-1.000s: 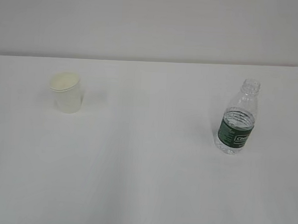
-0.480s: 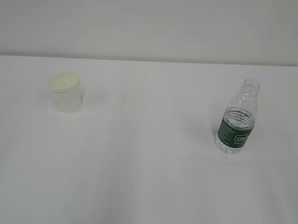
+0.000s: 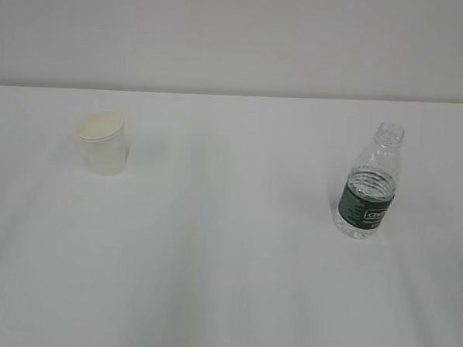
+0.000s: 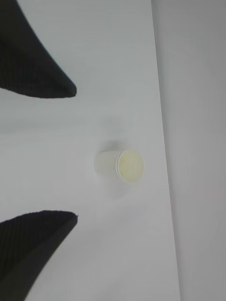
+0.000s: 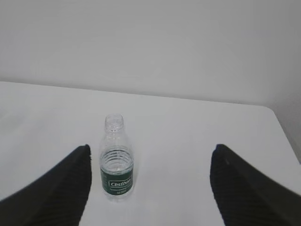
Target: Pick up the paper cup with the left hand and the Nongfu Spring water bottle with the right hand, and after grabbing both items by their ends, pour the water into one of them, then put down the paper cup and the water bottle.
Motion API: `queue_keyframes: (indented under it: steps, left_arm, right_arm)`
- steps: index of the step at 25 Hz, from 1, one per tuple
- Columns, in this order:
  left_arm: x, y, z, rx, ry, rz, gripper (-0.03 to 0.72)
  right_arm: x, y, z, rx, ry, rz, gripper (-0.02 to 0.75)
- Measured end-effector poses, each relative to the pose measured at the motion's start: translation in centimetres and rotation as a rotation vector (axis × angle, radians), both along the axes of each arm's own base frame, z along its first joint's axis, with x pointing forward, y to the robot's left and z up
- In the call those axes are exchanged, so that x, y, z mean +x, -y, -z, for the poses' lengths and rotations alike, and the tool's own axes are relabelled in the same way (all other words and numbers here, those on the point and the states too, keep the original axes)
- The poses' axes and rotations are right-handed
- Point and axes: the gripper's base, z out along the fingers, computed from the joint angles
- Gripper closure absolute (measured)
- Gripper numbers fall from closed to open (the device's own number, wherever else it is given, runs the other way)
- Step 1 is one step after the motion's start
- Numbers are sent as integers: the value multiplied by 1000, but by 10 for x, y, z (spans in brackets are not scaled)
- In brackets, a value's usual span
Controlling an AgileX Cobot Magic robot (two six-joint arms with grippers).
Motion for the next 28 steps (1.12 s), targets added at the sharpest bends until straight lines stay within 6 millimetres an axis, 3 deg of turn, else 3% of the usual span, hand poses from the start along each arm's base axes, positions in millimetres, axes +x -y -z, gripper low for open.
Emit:
queue_keyframes:
  steps: [13, 19, 28]
  left_arm:
    - [56, 10, 25, 38, -98, 11, 162]
    - [76, 15, 39, 36, -125, 16, 181]
    - [78, 17, 65, 0, -55, 21, 183]
  right_arm:
    - [40, -7, 3, -29, -30, -25, 150]
    - [57, -11, 20, -18, -12, -42, 150]
    - [71, -15, 42, 6, -7, -54, 151]
